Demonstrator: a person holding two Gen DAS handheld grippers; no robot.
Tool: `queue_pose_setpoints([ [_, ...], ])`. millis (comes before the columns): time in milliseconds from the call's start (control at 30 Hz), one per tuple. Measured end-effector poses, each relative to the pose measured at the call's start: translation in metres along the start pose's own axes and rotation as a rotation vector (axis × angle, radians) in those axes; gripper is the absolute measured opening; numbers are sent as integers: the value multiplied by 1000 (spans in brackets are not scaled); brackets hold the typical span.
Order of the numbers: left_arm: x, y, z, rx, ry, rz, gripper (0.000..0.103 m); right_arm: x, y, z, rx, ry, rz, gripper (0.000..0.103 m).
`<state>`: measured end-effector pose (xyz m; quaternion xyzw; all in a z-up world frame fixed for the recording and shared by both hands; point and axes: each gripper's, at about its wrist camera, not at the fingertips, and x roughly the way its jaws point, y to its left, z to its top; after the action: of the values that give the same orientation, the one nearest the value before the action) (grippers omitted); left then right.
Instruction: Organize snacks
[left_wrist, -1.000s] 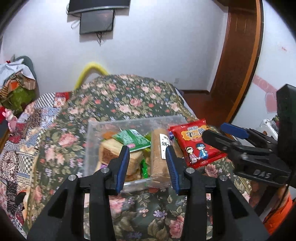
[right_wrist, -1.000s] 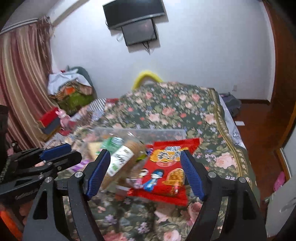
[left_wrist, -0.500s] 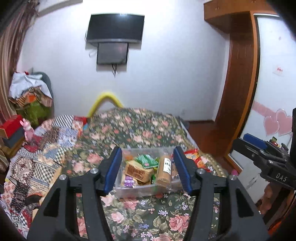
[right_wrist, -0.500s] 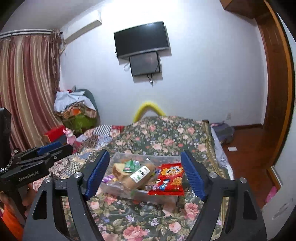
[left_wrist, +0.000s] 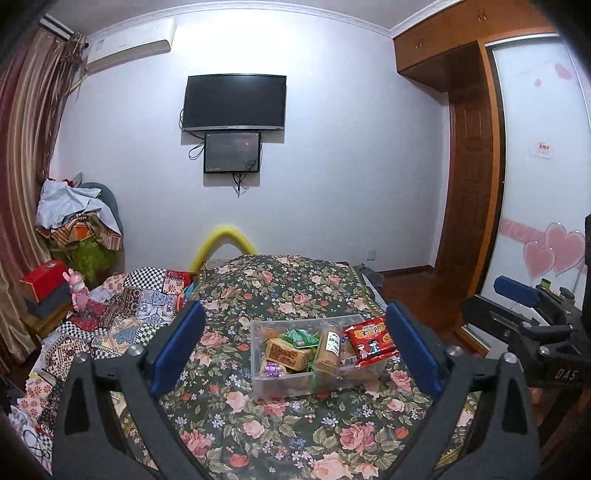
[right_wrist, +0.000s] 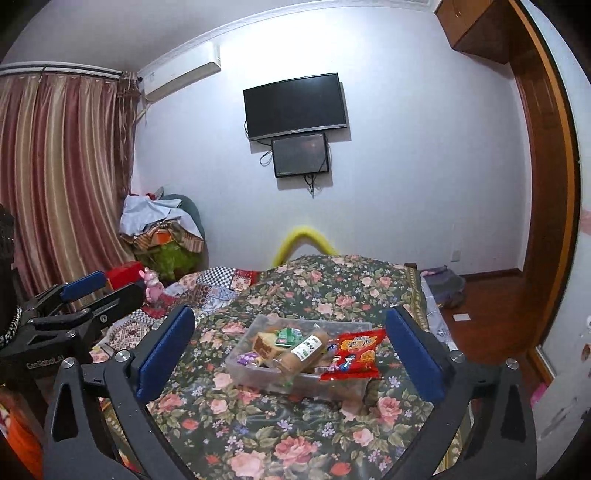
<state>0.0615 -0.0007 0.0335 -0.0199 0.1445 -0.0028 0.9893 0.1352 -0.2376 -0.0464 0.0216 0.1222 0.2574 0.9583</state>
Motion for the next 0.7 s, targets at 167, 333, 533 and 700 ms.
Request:
queue_pose_setpoints([
  [167, -5, 0, -4, 3, -5, 14, 102, -3, 4, -3, -17, -3, -32, 103],
  [333, -6, -2, -7, 9, -3, 16, 102, -4, 6, -6, -23, 3, -36, 103],
  [533, -6, -5, -9, 18, -5, 18, 102, -3, 6, -6, -22, 4, -36, 103],
  [700, -5, -5, -11, 16, 1, 14, 102, -4, 6, -7, -21, 5, -35, 103],
])
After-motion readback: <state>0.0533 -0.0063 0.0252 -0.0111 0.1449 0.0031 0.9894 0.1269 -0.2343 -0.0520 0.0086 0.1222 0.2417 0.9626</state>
